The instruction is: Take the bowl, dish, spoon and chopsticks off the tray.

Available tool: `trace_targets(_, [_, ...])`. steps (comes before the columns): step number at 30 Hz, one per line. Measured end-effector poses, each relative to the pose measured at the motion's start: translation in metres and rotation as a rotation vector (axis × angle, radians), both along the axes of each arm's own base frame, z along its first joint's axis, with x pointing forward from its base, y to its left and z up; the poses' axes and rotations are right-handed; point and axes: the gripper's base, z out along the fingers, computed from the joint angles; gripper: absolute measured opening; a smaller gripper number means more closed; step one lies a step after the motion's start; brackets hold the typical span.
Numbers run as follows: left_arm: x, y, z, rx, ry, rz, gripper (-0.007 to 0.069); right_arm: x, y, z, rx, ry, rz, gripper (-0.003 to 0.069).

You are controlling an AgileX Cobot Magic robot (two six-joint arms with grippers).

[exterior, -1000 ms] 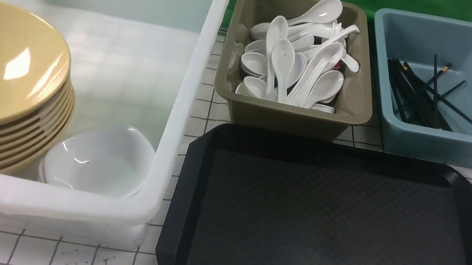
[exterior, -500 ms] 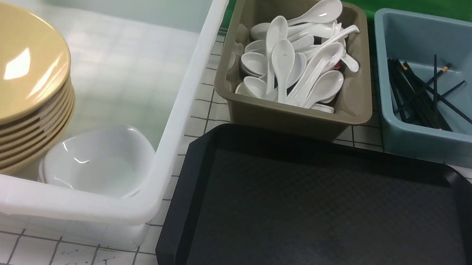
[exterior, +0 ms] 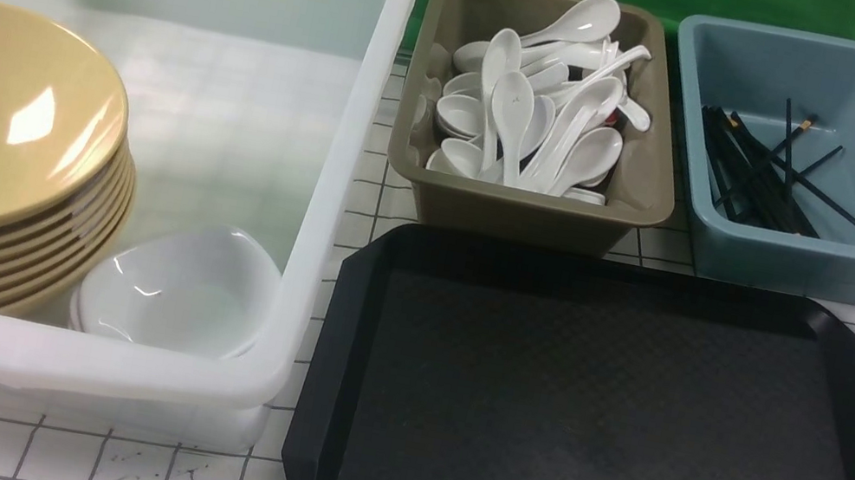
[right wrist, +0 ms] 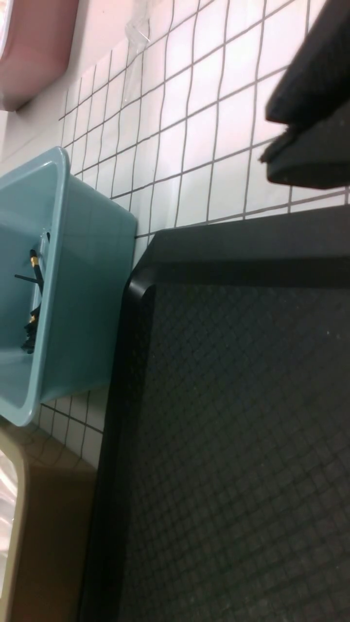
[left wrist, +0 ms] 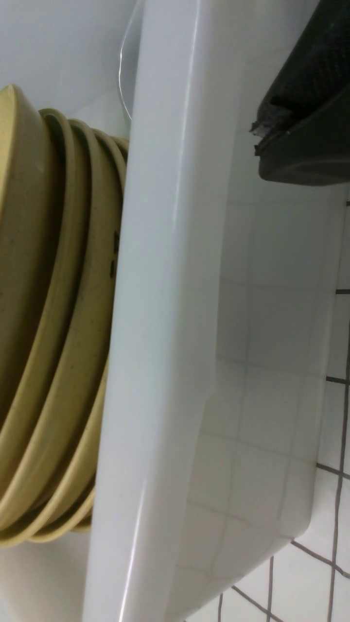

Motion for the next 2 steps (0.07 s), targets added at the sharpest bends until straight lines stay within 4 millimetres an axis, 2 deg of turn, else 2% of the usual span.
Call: trace_targets(2, [0.0,0.0,0.0,0.0,0.0,0.0,-0.0012,0.0,-0.0002,0.0,-0.006,0.0,0.0,0.0143])
